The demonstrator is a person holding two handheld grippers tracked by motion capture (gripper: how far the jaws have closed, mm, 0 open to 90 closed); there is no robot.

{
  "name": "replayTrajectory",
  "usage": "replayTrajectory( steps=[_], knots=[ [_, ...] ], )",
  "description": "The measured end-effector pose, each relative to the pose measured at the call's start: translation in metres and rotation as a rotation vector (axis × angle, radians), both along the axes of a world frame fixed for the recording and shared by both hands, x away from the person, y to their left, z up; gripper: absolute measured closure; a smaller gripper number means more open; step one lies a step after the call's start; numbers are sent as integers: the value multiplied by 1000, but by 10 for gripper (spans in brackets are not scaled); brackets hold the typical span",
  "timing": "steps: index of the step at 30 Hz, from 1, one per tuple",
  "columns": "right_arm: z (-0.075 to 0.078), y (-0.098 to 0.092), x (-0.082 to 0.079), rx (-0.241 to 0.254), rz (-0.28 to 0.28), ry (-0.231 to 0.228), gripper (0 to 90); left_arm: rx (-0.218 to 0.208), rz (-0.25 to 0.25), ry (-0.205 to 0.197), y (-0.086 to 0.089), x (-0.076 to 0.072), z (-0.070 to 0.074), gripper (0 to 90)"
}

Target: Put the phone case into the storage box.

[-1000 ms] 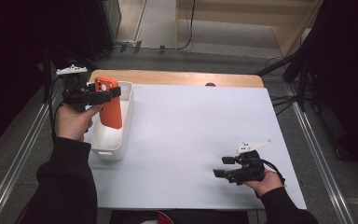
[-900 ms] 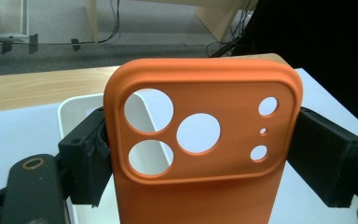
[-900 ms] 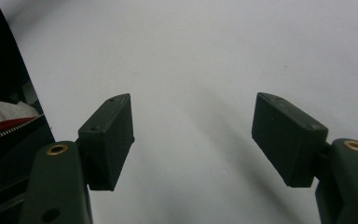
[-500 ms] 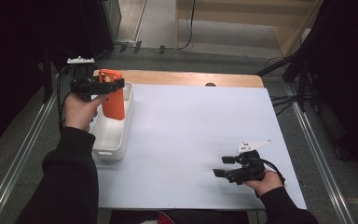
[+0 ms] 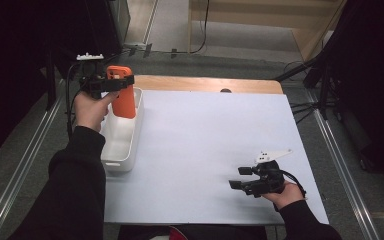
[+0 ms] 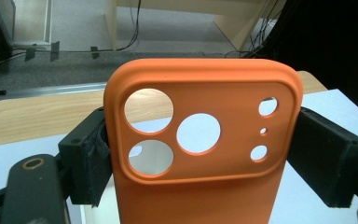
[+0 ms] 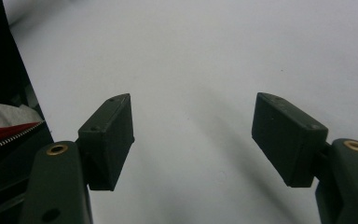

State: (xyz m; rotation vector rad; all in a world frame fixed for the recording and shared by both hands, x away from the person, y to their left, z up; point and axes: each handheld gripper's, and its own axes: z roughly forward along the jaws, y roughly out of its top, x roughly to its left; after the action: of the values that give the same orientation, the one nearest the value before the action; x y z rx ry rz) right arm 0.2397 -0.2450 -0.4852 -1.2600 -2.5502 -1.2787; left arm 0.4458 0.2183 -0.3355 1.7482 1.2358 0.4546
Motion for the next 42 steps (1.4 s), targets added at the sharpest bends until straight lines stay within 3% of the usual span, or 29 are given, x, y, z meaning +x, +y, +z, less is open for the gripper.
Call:
replayTrajectory(
  steps=[3,13,23,29,38,42],
  knots=[
    [1,-1,-1,4,-5,-4,284,-4,16,-4,-1,4,-2,164],
    [0,-2,-2,4,-3,-4,284,52,42,-20,-7,21,-10,164],
    [0,-5,-5,8,-20,-7,284,35,87,-13,-3,35,-18,164],
    [1,-6,-6,11,-25,-9,284,49,103,-31,-6,40,-23,163],
    [0,-6,-5,11,-18,-7,285,75,129,1,-8,49,-34,163],
    [0,-5,-5,11,-18,-8,284,77,135,-3,-10,50,-36,163]
  ],
)
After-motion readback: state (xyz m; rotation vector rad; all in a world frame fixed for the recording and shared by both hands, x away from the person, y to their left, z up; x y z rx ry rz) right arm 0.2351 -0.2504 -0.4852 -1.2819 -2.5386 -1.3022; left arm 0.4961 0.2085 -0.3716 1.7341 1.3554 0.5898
